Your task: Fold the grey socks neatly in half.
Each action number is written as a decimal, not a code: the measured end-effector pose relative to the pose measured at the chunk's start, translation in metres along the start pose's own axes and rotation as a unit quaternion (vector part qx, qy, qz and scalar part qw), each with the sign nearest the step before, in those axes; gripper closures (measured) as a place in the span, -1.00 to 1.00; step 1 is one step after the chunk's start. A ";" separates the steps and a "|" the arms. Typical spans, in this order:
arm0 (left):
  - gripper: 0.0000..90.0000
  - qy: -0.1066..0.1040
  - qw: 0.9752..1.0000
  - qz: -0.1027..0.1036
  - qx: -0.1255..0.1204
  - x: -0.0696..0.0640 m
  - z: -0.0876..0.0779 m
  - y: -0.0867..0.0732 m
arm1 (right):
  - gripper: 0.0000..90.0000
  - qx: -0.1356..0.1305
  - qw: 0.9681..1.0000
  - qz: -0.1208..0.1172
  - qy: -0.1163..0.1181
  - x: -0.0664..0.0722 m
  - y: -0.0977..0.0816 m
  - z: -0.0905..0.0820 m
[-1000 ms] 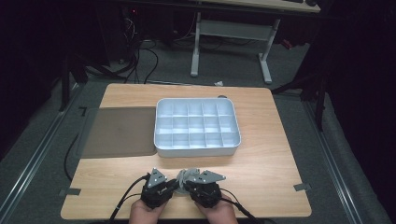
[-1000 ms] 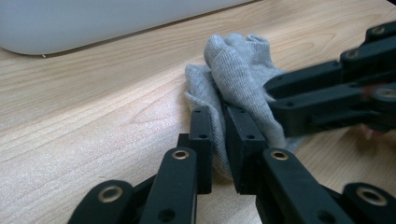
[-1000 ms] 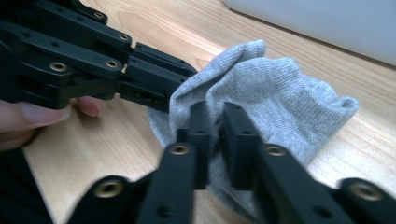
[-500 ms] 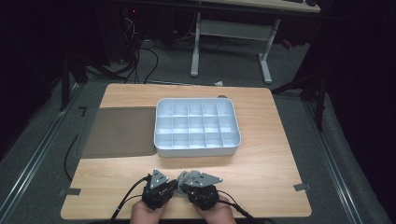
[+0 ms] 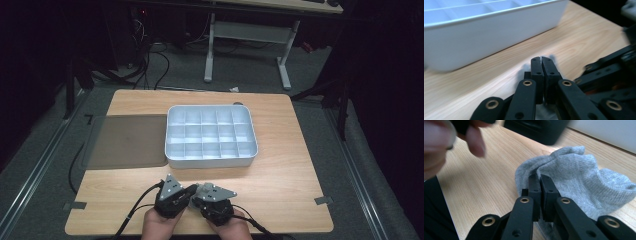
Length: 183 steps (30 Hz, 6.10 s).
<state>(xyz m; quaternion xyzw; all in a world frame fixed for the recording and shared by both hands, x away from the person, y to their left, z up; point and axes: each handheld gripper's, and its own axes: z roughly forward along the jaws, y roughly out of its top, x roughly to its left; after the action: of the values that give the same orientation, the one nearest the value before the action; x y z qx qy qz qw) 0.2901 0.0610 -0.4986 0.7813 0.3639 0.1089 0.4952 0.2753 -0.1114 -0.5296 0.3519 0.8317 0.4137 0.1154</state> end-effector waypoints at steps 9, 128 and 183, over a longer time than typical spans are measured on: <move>1.00 -0.002 0.999 -0.008 0.043 0.010 0.021 -0.008 | 0.95 -0.002 1.000 0.000 0.003 0.000 -0.001 -0.001; 0.97 0.036 0.997 0.020 0.061 -0.002 0.024 -0.025 | 1.00 -0.011 0.998 0.031 -0.049 -0.023 0.011 -0.014; 0.90 0.028 0.997 -0.015 0.073 -0.002 0.019 -0.028 | 1.00 -0.024 0.998 0.034 -0.056 -0.023 0.004 -0.028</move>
<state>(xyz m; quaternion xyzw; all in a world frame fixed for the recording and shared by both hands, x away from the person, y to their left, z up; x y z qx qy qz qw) 0.2858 0.0532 -0.5315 0.8064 0.3961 0.0968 0.4282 0.2803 -0.1426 -0.5113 0.3997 0.8013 0.4169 0.1561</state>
